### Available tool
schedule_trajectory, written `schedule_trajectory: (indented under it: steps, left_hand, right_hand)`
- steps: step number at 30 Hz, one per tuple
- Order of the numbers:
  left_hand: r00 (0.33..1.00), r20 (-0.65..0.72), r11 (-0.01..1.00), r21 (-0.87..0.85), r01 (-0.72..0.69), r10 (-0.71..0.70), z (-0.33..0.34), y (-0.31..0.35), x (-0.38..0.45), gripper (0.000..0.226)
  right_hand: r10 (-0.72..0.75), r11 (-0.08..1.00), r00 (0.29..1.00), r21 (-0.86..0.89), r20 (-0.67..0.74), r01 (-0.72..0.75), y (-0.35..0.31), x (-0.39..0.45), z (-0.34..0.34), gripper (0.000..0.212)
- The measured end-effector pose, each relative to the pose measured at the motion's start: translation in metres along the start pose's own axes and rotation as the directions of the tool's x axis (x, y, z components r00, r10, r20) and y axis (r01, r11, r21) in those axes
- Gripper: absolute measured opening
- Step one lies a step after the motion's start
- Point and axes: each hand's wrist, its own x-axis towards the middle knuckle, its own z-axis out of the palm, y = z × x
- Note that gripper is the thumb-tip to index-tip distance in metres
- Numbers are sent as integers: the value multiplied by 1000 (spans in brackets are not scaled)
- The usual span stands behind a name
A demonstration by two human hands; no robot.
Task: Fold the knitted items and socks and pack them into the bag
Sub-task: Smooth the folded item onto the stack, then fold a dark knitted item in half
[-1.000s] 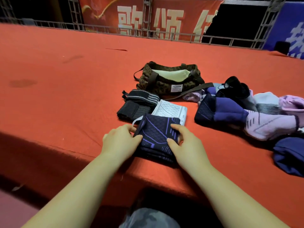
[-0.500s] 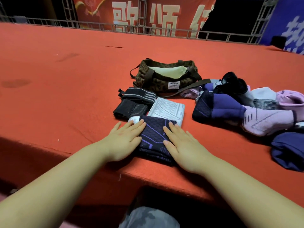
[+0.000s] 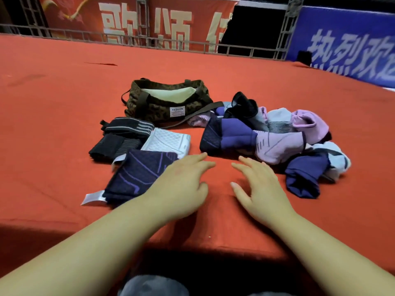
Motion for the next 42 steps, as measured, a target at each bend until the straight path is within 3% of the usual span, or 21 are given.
schedule_trajectory:
  steps: [3,6,11,15,17,19,22,24,26,29,31,34,37,42]
  left_hand:
    - [1000,2,973,-230,25,-25,38,32,23,44]
    - [995,66,903,-419,97,-76,78,61,49,39]
    - [983,135,782,-595,184,-128,122,98,94,49]
    - [981,96,768,-610,193,-170,139,110,113,78]
    - [979,75,768,-611,194,-188,143,108,114,77]
    - [980,62,677,-714,177,-190,143,104,111,75]
    - [972,55,547,-818,175,-229,142,100,110,46]
    - [962,57,513,-837,191,-266,138,102,109,17]
    - [956,54,497,-845,198,-288,136,102,107,16]
    - [947,72,489,-843,225,-312,130,102,104,15]
    - [941,102,490,-832,258,-324,123,103,103,17]
    - [914,149,384,-873,300,-377,109,102,94,22]
    - [880,173,276,-908,316,-442,92,92,73,22]
    - [847,169,145,-950,276,-504,60,61,36,25]
  right_hand:
    - [126,989,971,-46,-205,-138,43,-12,-25,49]
    - [307,943,886,-13,-348,-332,79,-28,-36,51]
    - [587,795,767,364,-260,-485,101,-40,-31,42]
    - [599,767,754,462,-270,-445,102,-40,-30,26]
    - [551,788,791,478,-266,-389,101,-43,-28,23]
    - [494,814,829,476,-263,-334,95,-44,-27,19]
    - [391,872,869,426,-304,-243,88,-44,-28,5]
    - [317,910,880,375,-353,-178,87,-44,-30,16]
    - [328,921,842,342,-429,-184,90,-44,-33,23]
    - [478,870,728,383,-492,-312,93,-43,-35,31]
    - [555,820,710,429,-433,-379,93,-41,-37,41]
    - [569,753,795,524,-212,-399,87,-41,-42,49]
    - [516,723,851,582,-97,-372,70,-46,-48,36]
    - [496,478,868,834,3,-276,4,-36,-57,20]
